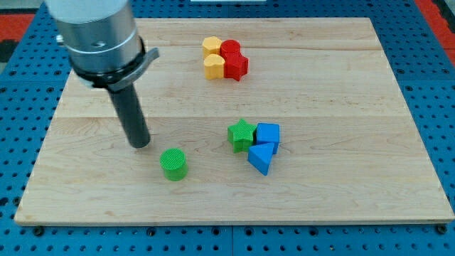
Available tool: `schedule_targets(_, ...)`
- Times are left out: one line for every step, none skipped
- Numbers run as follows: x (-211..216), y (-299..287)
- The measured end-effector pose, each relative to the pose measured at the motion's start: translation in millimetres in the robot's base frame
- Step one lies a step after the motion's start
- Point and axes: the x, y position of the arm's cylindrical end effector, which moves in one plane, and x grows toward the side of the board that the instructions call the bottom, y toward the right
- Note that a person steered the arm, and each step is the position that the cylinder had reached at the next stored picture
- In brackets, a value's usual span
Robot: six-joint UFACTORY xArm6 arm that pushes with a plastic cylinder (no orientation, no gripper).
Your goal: Push green circle closer to blue triangle
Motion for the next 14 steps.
schedule_targets(40,4)
schedule_targets(51,59)
schedule_targets(55,79)
schedule_targets(63,73)
schedule_targets(63,78)
schedule_targets(63,109)
schedule_targets(63,114)
schedule_targets(63,113)
schedule_targets(63,114)
schedule_targets(65,128)
schedule_targets(82,95)
schedule_targets(60,40)
schedule_targets(31,32)
schedule_targets(31,63)
